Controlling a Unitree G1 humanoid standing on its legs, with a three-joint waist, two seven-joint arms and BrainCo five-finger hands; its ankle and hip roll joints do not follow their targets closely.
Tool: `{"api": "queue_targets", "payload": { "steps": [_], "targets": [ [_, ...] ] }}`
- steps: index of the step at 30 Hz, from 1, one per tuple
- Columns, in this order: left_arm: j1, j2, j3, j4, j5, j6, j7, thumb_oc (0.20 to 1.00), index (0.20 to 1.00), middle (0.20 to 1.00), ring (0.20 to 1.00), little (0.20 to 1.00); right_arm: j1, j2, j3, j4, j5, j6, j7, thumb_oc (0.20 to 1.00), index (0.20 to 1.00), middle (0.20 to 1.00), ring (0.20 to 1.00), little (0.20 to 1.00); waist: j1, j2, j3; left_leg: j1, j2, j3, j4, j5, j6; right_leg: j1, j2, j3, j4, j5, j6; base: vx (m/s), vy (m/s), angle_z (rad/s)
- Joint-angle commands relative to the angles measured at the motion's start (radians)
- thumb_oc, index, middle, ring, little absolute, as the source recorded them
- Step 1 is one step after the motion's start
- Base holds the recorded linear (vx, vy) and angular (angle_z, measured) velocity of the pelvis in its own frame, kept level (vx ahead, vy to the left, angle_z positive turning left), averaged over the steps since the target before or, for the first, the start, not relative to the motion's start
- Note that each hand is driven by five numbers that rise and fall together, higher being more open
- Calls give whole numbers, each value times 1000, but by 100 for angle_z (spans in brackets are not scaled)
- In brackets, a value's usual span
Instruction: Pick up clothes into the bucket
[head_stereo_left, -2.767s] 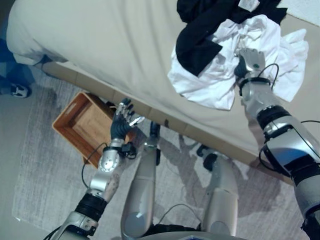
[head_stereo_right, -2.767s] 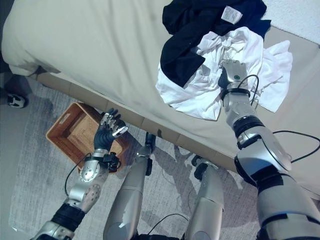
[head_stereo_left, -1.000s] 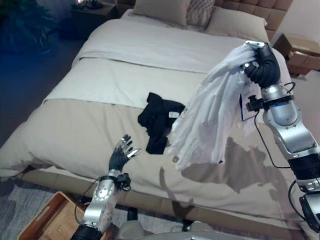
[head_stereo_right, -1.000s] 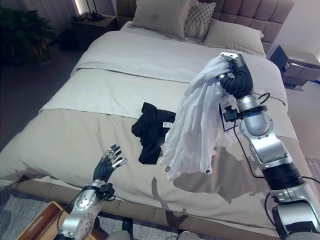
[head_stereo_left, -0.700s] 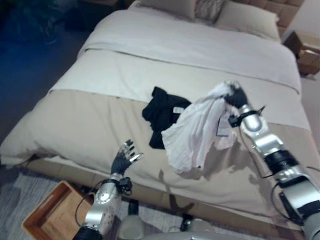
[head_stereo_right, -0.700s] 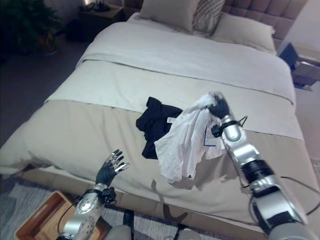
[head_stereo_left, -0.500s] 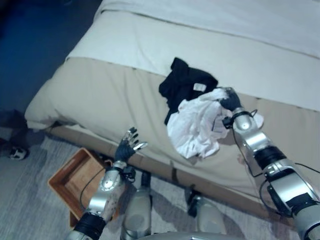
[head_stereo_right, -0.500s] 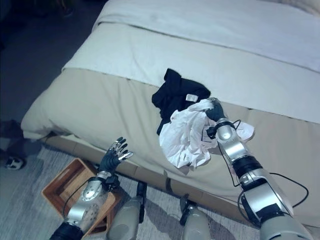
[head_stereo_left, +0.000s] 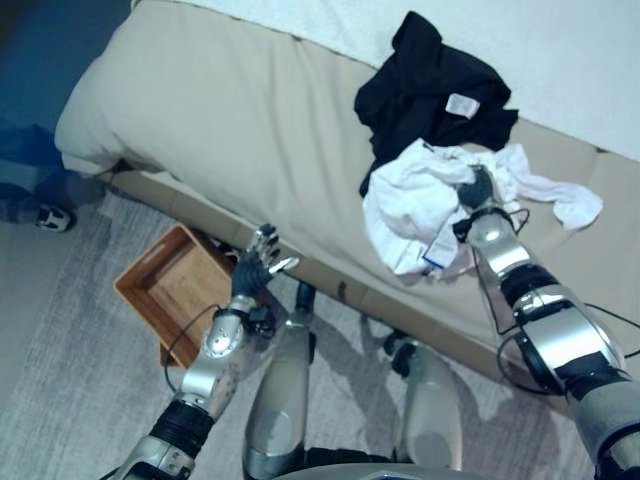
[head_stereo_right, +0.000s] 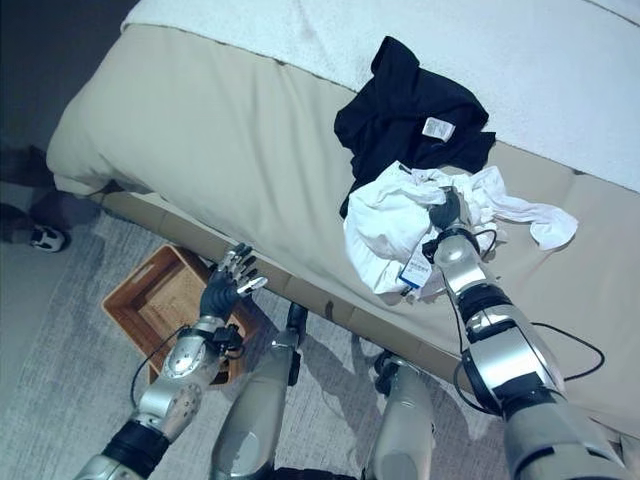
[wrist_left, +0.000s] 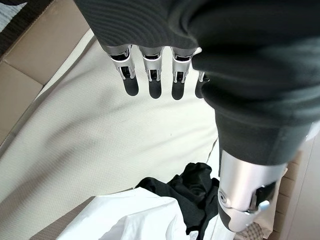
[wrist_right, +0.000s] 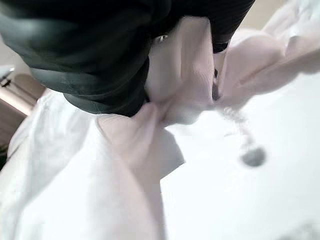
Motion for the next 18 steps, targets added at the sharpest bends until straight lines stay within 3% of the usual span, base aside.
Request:
{"api": "queue_targets", "payload": {
  "steps": [1,11,18],
  "targets": [
    [13,1,-4,-94,19,-57,34,1000,1000,1000,1000,1000,-72,-69,-4,9,-64,19,-86,1000,1000,1000,1000,1000,-2,14,-3,-34,27,38,91,-62,21,93,-50,22,-10,43,82,0,0,0],
    [13,-16,15,-84,37,-67,87,1000,1000,1000,1000,1000,30,-69,-131,-216,-21,-8,-220,1000,1000,1000,1000,1000,-38,1,-3,-39,23,47,80,-68,25,82,-51,31,-33,52,86,0,0,0],
    [17,-24,30,-83,42,-80,111,1000,1000,1000,1000,1000,144,-89,-261,-423,-86,-4,-340,1000,1000,1000,1000,1000,-64,-12,-3,-38,21,56,82,-80,30,79,-54,41,-51,63,91,1,2,-1]
  ]
}}
